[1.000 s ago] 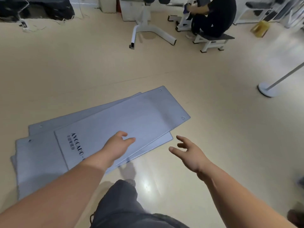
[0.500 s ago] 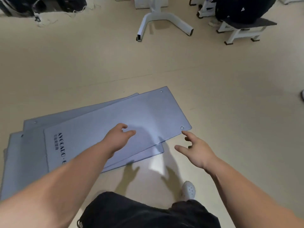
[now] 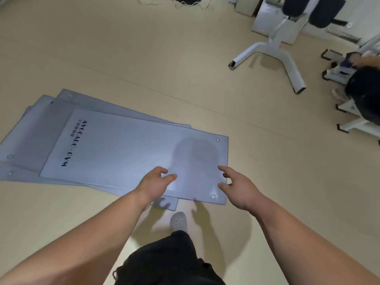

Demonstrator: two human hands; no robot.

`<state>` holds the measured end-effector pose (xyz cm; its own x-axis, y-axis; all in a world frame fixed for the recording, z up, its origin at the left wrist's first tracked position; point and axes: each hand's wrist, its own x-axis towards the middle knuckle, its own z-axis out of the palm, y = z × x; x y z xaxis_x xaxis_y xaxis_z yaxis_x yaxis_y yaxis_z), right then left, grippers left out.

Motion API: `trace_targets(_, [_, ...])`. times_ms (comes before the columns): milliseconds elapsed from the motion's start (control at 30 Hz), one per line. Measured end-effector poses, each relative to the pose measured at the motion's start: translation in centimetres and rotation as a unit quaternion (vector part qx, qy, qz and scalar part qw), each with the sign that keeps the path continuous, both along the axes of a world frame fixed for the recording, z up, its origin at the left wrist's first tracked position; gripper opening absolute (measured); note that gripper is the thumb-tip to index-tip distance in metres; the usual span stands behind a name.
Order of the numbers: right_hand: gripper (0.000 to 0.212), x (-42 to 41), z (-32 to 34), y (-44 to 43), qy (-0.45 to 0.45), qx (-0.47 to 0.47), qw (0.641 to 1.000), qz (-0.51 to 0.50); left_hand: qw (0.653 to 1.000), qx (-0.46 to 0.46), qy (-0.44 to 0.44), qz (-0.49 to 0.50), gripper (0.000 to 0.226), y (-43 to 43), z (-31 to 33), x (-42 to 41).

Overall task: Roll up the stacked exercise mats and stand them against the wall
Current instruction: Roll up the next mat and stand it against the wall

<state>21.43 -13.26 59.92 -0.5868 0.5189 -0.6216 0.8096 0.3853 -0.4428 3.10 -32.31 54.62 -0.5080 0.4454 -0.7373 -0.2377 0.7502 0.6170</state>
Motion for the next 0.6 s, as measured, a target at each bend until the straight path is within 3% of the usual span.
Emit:
trace_targets(167, [0.061, -2.7, 0.3, 7.0, -0.042, 0.027, 0.995, 0.087, 0.997, -0.041, -0.047, 0.055, 0.052, 3.6, -2.0, 0.5])
trace_targets(333, [0.066, -5.8, -0.4, 12.6, -0.060, 0.023, 0.988, 0.138, 0.989, -0.015, -0.049, 0.141, 0.041, 7.5, -1.0, -1.6])
trace_targets(600, [0.071, -12.8, -6.4, 21.9, -0.092, 0.011, 0.929, 0.360, 0.935, -0.001, -0.029, 0.353, 0.040, 13.1, -4.4, -1.1])
